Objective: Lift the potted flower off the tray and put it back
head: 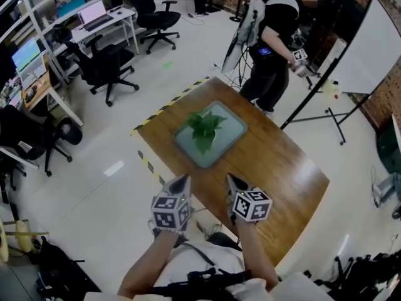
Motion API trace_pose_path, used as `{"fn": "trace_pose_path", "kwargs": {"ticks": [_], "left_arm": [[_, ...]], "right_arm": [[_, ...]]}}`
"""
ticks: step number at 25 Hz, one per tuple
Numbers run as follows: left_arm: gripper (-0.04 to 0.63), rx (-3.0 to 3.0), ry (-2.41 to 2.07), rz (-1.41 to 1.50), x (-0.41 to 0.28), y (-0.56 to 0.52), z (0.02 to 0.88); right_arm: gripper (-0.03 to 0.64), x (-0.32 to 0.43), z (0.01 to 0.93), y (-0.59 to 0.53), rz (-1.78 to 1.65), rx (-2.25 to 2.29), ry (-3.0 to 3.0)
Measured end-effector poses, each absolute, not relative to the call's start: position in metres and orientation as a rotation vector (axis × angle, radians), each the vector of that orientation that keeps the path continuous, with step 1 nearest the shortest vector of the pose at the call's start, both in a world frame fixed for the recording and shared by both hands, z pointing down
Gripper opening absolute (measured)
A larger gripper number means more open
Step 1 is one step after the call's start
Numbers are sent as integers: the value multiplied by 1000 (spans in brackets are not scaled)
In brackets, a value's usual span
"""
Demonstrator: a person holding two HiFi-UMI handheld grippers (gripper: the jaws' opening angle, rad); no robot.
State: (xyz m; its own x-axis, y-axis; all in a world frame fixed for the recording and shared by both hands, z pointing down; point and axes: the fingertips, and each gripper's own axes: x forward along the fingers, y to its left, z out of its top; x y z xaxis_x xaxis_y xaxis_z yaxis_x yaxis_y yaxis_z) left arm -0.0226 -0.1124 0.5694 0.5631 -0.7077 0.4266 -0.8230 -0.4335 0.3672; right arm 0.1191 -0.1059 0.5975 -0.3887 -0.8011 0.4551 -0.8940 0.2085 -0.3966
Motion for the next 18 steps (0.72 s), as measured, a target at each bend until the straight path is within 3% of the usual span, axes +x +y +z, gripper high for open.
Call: {"fn": "trace_pose_path", "kwargs": {"ticks": [18], "left_arm": [[-5, 2246, -1247, 261, -28, -113, 569]], "right_arm": [[-3, 117, 594, -110, 907, 1633, -2336]]}}
